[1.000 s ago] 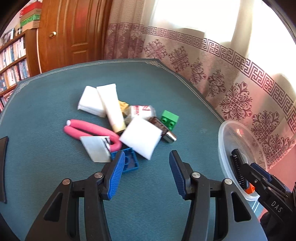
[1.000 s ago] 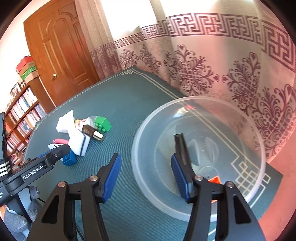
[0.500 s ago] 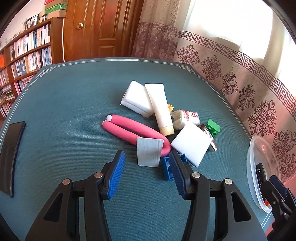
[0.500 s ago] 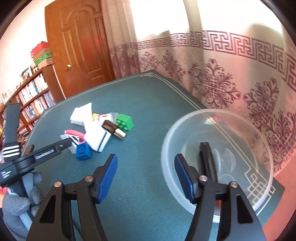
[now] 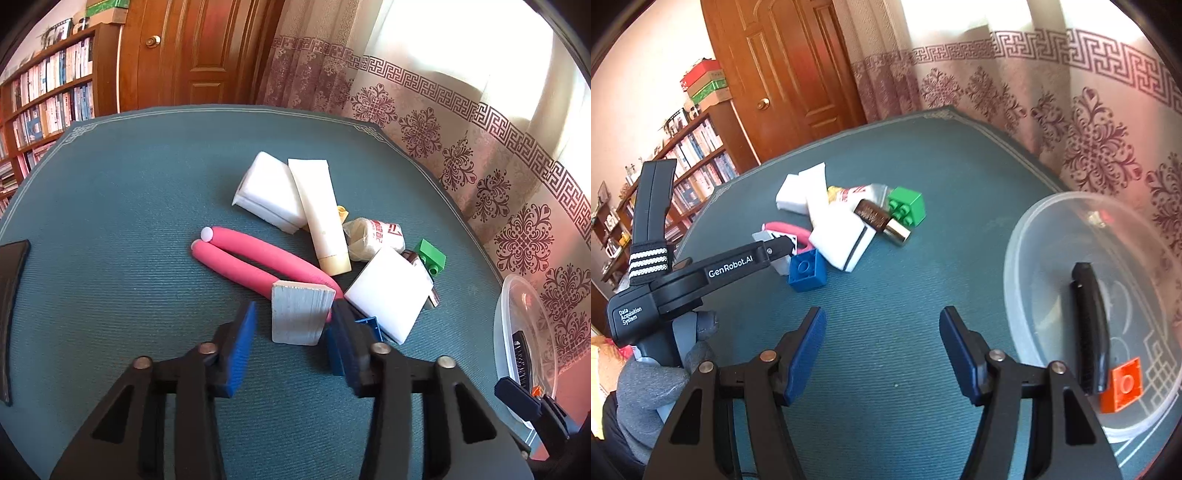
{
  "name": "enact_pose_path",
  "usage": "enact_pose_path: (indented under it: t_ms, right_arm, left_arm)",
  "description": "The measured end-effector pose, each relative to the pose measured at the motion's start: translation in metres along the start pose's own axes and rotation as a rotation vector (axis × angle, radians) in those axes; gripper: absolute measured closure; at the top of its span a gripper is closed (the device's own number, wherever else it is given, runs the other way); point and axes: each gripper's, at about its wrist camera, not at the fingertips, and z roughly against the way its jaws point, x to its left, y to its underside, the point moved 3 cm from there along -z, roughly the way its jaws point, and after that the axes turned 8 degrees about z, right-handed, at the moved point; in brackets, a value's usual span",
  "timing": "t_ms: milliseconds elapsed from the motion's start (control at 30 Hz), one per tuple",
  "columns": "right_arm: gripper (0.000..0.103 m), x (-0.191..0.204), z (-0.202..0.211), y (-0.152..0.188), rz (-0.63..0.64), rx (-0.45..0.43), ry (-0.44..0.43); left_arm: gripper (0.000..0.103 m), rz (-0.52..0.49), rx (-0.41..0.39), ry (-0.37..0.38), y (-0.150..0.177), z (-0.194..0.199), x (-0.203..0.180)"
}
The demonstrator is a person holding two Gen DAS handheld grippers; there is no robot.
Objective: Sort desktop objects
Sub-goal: 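Grasp the blue toy brick with the right tool while the left tool holds the card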
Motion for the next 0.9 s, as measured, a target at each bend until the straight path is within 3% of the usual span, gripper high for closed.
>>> enact_pose_path:
  t_ms: [267, 467, 600, 733, 900]
  right_arm:
    - [0.035, 0.011, -0.018, -0.001, 0.011, 0.043, -0.043]
    - [0.035, 0.020, -0.033, -0.009, 0.014, 0.070, -0.081]
    - [0.036, 0.030, -0.044, -0.014, 0.026, 0.084, -0.105]
    - [0.050, 0.045, -0.054, -0.021, 0.068, 0.090, -0.120]
    - [0.055, 0.055, -0.071, -0.029, 0.085, 0.103, -0.125]
  left_arm:
    - [0.070, 0.008, -0.012, 0.024, 0.001, 0.001, 0.005]
    - [0.070, 0.025, -0.048, -0.010, -0.001, 0.009, 0.014]
    - [0.070, 0.004, -0.077, -0.075, -0.001, 0.014, 0.016]
    - [0.070, 0.018, -0.102, -0.105, -0.002, 0.020, 0.026]
    - [0.070, 0.053, -0.106, -0.105, -0.004, 0.021, 0.037]
